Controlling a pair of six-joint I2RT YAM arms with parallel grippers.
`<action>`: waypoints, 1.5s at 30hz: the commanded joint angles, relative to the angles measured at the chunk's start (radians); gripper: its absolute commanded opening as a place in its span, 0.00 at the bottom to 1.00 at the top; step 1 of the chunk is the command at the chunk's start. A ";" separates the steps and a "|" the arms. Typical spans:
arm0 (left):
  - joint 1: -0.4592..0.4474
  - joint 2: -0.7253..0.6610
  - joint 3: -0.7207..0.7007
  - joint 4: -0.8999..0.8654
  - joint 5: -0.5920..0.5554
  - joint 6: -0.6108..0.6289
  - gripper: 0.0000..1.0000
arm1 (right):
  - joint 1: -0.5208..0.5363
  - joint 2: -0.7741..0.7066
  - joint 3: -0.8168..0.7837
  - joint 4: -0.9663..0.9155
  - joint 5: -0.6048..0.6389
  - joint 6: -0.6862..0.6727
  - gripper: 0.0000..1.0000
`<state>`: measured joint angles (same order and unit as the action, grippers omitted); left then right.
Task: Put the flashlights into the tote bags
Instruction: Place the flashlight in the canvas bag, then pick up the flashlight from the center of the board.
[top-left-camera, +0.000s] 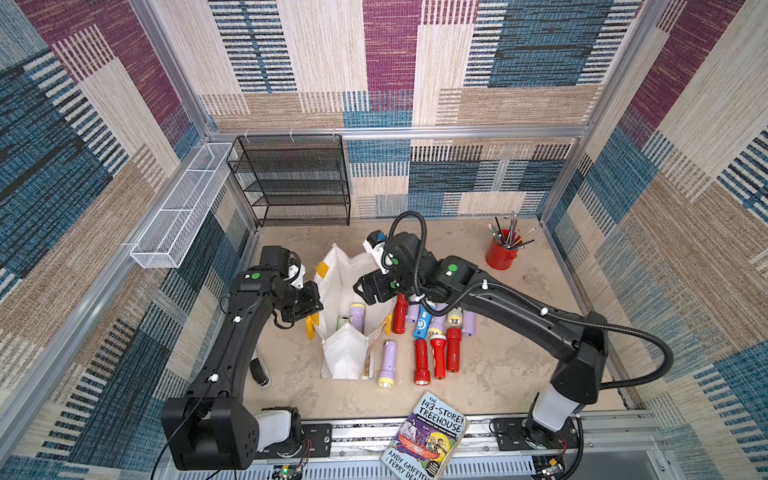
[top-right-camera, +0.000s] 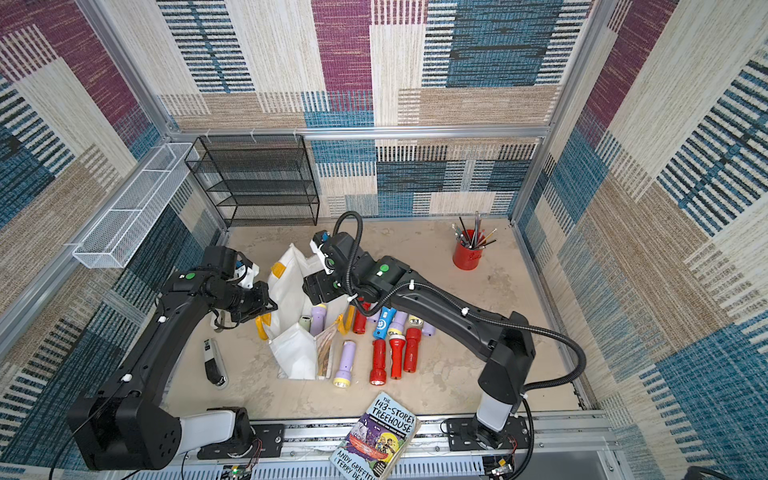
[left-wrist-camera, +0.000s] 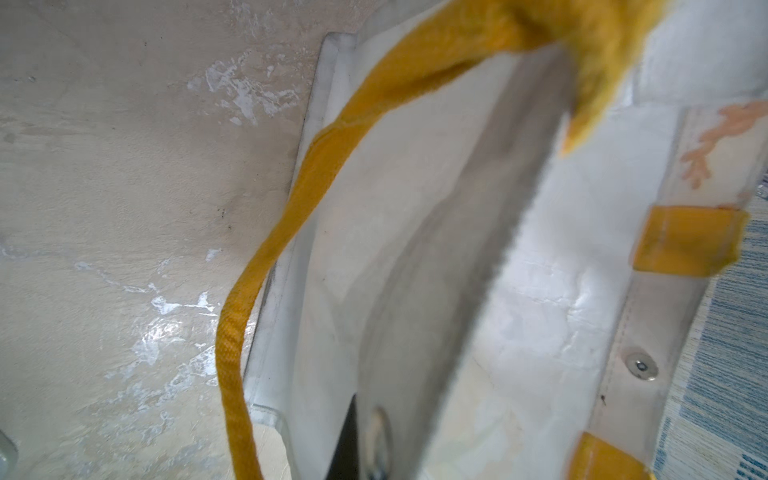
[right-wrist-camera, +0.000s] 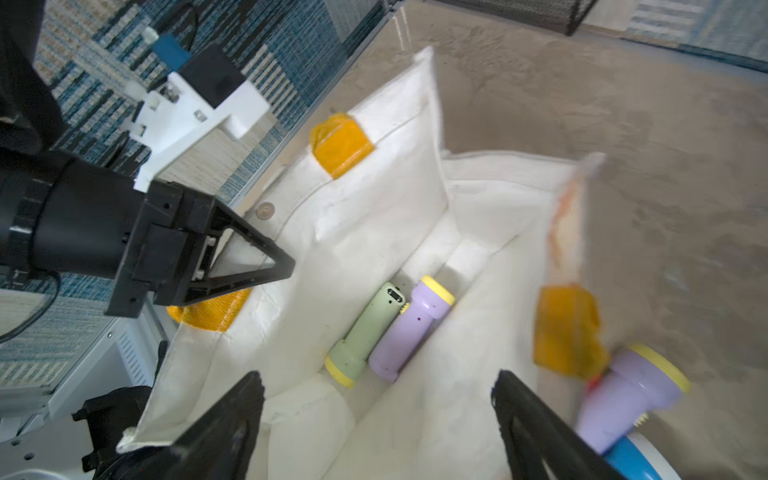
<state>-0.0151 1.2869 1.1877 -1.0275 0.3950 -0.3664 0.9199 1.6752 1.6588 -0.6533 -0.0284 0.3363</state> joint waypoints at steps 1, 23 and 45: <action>0.001 0.000 0.010 0.023 -0.015 0.004 0.00 | -0.044 -0.104 -0.101 0.021 0.059 0.079 0.88; 0.000 0.025 0.031 -0.018 -0.044 0.010 0.00 | -0.273 -0.449 -0.767 -0.211 -0.098 0.322 0.78; 0.002 0.035 0.011 -0.016 -0.044 0.020 0.00 | -0.273 -0.291 -0.907 -0.108 -0.114 0.349 0.65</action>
<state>-0.0143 1.3197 1.2030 -1.0439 0.3622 -0.3595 0.6476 1.3739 0.7506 -0.7845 -0.1749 0.6720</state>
